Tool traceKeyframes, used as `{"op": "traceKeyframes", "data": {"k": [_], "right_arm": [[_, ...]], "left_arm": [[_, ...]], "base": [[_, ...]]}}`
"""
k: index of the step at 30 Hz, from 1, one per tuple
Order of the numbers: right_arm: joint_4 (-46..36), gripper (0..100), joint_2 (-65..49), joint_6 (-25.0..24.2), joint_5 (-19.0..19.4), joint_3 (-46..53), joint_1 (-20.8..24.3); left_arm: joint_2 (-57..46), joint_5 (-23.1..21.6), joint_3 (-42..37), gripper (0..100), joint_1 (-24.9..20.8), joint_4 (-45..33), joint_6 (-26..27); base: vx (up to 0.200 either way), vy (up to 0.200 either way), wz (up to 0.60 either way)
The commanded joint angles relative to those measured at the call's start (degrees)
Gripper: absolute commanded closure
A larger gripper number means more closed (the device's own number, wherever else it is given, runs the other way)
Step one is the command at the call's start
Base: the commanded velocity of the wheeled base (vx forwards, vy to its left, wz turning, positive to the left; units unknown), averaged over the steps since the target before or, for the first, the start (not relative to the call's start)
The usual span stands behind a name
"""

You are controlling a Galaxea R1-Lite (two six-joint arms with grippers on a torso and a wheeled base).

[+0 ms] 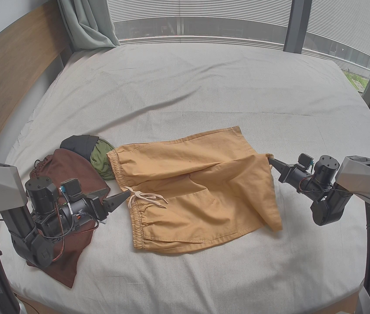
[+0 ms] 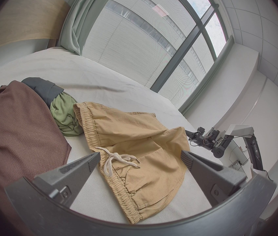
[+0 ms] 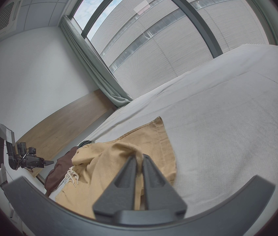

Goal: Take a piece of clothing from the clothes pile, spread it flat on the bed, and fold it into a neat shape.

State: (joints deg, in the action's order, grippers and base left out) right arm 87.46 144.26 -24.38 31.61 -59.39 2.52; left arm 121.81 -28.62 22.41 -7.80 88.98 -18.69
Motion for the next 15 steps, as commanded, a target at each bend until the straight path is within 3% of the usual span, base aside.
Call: {"op": "traceKeyframes", "data": {"k": [1,6,15], "right_arm": [[0.1,0,0.1,0.0,0.0,-0.3,-0.7],[0.5,0,-1.2,1.0,0.0,0.9,-1.5],[0.8,0,-10.6,3.7,0.0,13.6,-0.6]], "left_arm": [[0.3,0.1,0.0,0,-0.3,0.1,0.0],[0.1,0.0,-0.2,0,-0.8,0.1,-0.6],[0.2,-0.1,-0.6,0,-1.1,0.1,-0.3]], "base": [[0.000,0.000,0.00],[0.000,0.000,0.00],[0.000,0.000,0.00]]}}
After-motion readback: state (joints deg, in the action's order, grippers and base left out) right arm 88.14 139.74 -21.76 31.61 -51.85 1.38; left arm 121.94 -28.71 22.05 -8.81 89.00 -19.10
